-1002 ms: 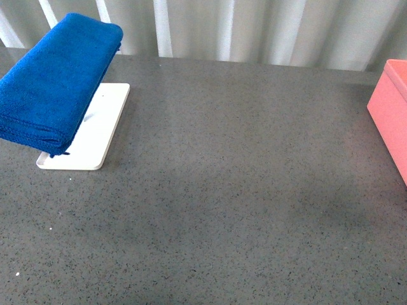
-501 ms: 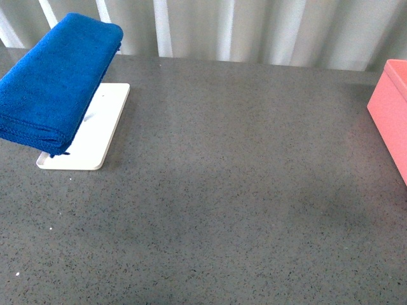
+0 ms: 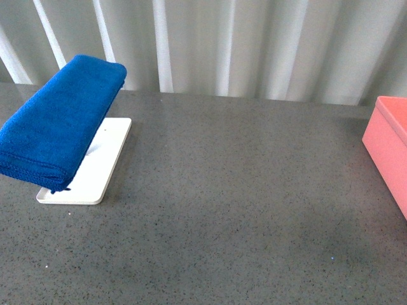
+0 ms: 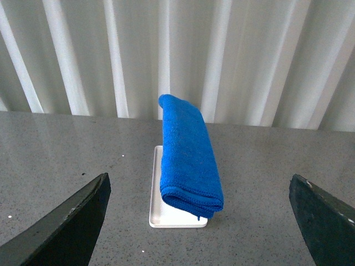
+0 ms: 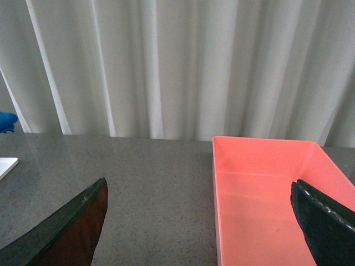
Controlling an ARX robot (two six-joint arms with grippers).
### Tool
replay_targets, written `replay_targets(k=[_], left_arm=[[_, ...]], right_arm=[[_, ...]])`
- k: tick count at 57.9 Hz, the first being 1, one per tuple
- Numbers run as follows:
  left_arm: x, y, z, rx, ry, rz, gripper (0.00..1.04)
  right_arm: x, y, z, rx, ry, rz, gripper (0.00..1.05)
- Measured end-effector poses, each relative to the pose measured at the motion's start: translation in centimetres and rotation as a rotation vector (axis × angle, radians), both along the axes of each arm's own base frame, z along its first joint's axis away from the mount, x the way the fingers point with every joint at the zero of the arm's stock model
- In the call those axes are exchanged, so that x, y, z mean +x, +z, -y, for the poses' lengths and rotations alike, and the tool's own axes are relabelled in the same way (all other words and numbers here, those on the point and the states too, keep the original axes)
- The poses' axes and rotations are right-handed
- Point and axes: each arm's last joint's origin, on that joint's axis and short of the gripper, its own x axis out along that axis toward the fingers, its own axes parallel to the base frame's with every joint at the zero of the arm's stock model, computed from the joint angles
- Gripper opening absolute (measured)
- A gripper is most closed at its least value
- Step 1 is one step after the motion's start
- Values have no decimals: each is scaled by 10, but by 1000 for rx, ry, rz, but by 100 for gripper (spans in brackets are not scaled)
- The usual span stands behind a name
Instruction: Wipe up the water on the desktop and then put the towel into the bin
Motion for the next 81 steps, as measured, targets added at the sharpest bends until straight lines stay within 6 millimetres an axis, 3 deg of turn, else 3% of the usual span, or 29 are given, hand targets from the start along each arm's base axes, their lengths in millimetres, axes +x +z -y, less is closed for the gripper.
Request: replay_targets(k=[38, 44, 48, 55, 68, 81], left_arm=[[0, 0, 0, 0, 0, 0, 98], [6, -1, -1, -167, 14, -297, 98], [29, 10, -7, -276, -6, -393, 98], [96, 50, -28, -249, -31, -391, 98], [205, 67, -38, -98, -31, -578, 98], [279, 79, -37, -14, -41, -636, 98]], right_arm=[[0, 0, 0, 0, 0, 0, 98], [0, 0, 0, 0, 0, 0, 98], [0, 0, 0, 0, 0, 0, 98], [0, 0, 0, 0, 0, 0, 98], [0, 0, 0, 0, 0, 0, 98], [0, 0, 0, 0, 0, 0, 98]])
